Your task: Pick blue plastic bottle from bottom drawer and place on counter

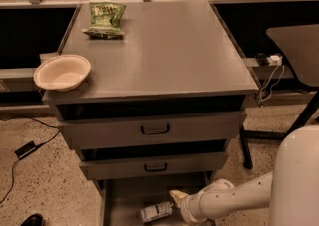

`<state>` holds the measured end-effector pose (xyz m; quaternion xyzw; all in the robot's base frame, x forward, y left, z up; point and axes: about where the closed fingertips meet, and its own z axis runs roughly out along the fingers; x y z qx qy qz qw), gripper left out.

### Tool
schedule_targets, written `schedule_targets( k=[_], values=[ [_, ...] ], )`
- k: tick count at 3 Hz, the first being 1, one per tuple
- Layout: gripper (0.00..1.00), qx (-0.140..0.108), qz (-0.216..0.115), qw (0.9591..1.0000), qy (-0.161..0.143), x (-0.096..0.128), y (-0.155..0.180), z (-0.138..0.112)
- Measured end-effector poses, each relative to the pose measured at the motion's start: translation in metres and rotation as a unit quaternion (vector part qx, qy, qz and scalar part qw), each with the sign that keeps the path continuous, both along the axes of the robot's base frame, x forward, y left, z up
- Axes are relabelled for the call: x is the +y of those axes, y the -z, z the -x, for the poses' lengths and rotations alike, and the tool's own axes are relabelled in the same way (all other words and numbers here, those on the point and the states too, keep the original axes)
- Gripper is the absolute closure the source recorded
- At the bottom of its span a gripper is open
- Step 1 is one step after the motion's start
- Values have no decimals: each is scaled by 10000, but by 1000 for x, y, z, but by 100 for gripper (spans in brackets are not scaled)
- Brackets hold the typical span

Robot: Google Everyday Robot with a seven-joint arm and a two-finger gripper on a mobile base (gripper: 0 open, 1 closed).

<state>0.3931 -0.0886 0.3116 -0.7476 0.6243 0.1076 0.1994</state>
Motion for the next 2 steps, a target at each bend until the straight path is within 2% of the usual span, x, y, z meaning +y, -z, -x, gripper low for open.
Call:
schedule_targets(
  k=[1, 2],
  values=[
    [0, -79, -274, 9992, -272, 19, 45, -2],
    [0, 25, -398, 9985, -385, 29, 86, -7]
  ],
)
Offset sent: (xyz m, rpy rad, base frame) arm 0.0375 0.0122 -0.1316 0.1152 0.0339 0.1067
